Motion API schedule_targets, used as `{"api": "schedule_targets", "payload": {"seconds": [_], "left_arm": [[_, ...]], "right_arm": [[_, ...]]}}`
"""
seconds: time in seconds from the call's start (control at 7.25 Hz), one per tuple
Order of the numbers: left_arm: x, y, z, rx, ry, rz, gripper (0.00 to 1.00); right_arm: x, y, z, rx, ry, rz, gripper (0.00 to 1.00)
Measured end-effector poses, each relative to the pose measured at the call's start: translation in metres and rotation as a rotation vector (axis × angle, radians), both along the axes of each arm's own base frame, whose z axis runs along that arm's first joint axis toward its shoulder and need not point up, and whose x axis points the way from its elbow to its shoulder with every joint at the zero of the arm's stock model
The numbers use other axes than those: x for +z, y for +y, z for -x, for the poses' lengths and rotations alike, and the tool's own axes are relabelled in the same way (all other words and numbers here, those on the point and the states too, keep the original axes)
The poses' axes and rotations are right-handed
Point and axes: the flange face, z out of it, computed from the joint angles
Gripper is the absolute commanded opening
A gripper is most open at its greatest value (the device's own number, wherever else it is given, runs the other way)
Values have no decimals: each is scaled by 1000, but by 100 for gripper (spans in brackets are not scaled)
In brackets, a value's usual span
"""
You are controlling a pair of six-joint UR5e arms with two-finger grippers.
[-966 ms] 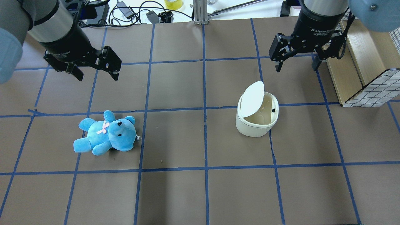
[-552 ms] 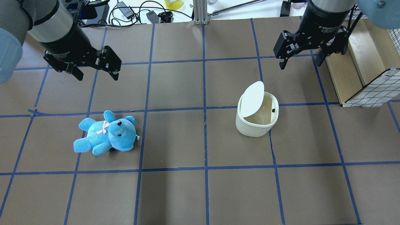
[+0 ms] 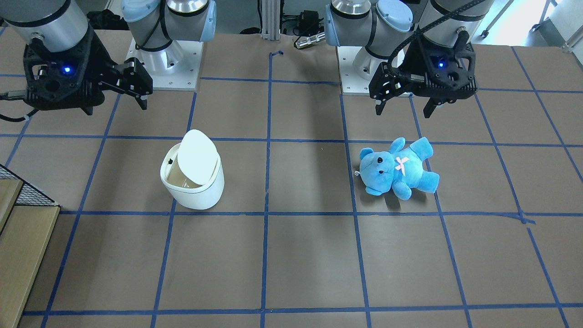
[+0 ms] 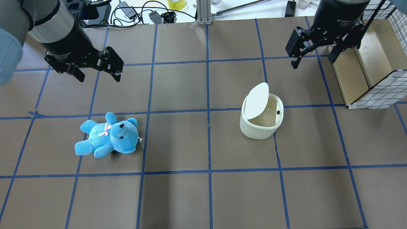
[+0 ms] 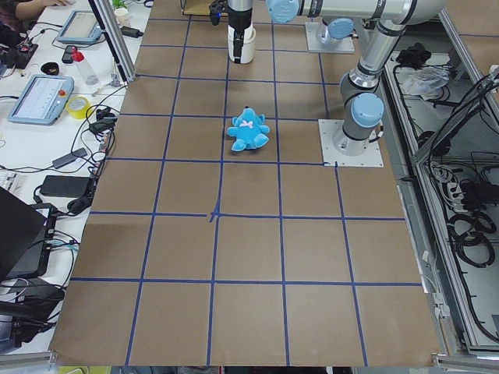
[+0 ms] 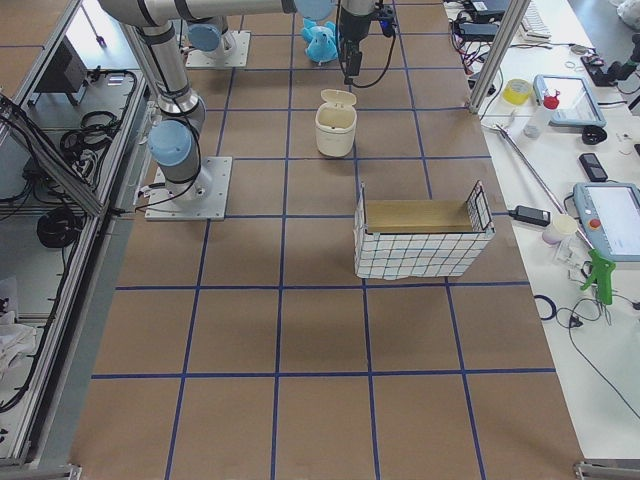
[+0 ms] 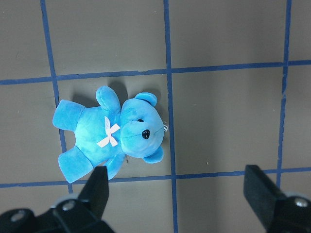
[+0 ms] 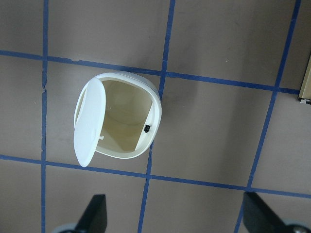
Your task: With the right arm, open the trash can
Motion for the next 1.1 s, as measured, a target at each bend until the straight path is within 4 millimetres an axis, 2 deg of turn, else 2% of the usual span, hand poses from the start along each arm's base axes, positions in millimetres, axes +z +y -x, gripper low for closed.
{"api": "schedule_targets", "payload": {"seconds": [0.41, 1.1], "left_arm": [[0, 0, 0, 0, 1, 0, 100], [0, 0, 0, 0, 0, 0, 100]], "right_arm": [[1, -1, 8, -94, 11, -3, 100], [3, 3, 3, -178, 13, -4, 100]]}}
